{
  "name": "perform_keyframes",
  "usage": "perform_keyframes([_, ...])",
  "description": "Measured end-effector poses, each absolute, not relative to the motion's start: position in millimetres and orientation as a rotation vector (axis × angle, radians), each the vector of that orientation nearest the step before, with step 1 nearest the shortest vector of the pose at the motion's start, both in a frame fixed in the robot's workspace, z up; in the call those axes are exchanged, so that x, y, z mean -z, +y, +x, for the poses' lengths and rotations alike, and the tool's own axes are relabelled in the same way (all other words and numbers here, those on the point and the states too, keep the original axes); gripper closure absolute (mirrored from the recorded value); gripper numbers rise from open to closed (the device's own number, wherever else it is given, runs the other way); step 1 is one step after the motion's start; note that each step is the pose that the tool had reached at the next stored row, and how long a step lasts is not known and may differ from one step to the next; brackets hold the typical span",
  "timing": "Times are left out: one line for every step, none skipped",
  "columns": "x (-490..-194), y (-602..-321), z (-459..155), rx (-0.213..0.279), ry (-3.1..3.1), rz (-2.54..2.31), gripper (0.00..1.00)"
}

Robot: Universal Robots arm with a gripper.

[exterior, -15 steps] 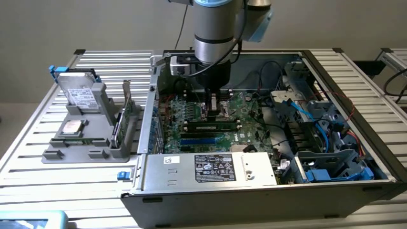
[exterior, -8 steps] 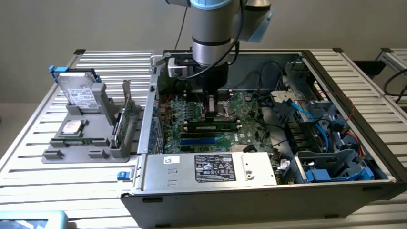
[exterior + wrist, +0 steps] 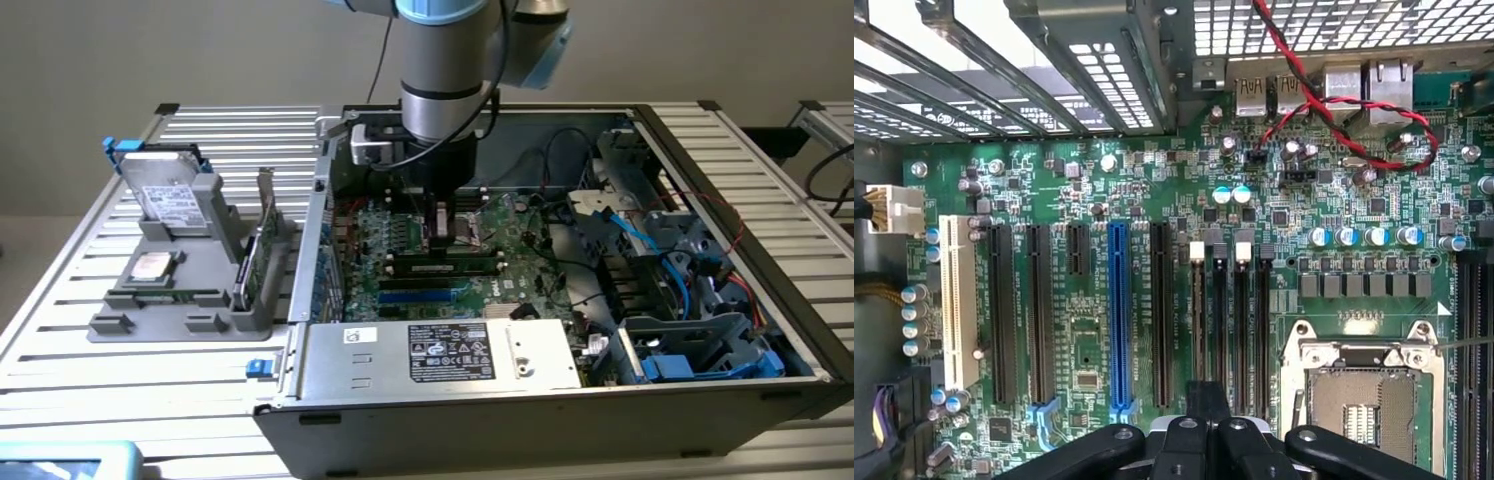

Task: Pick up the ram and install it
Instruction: 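Press down the ram until it locks into place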

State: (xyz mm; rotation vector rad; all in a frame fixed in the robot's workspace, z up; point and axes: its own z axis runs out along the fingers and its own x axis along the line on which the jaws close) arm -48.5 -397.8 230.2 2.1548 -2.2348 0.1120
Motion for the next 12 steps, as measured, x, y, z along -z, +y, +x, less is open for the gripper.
perform_keyframes([-229.7, -397.6, -48.6, -0.112, -2.235, 2.155, 0.89])
perform_keyframes([-229.1, -397.6, -48.6, -0.112, -2.235, 2.155, 0.89])
perform_keyframes([-228.4, -397.5, -48.7, -0.112, -2.235, 2.155, 0.89])
perform_keyframes([-227.7, -397.4, -48.8, -0.111, -2.235, 2.155, 0.89])
perform_keyframes([-227.2, -397.3, -48.9, -0.112, -2.235, 2.155, 0.89])
perform_keyframes([-226.7, -397.3, -48.9, -0.112, -2.235, 2.155, 0.89])
perform_keyframes([-226.3, -397.4, -48.9, -0.112, -2.234, 2.155, 0.89])
perform_keyframes([-225.8, -397.3, -49.0, -0.111, -2.235, 2.155, 0.89])
perform_keyframes([-225.3, -397.2, -49.0, -0.111, -2.235, 2.155, 0.89])
perform_keyframes([-225.1, -397.3, -49.0, -0.111, -2.235, 2.155, 0.89])
perform_keyframes([-225.1, -397.3, -49.0, -0.111, -2.235, 2.155, 0.89])
perform_keyframes([-225.1, -397.3, -49.0, -0.111, -2.235, 2.155, 0.89])
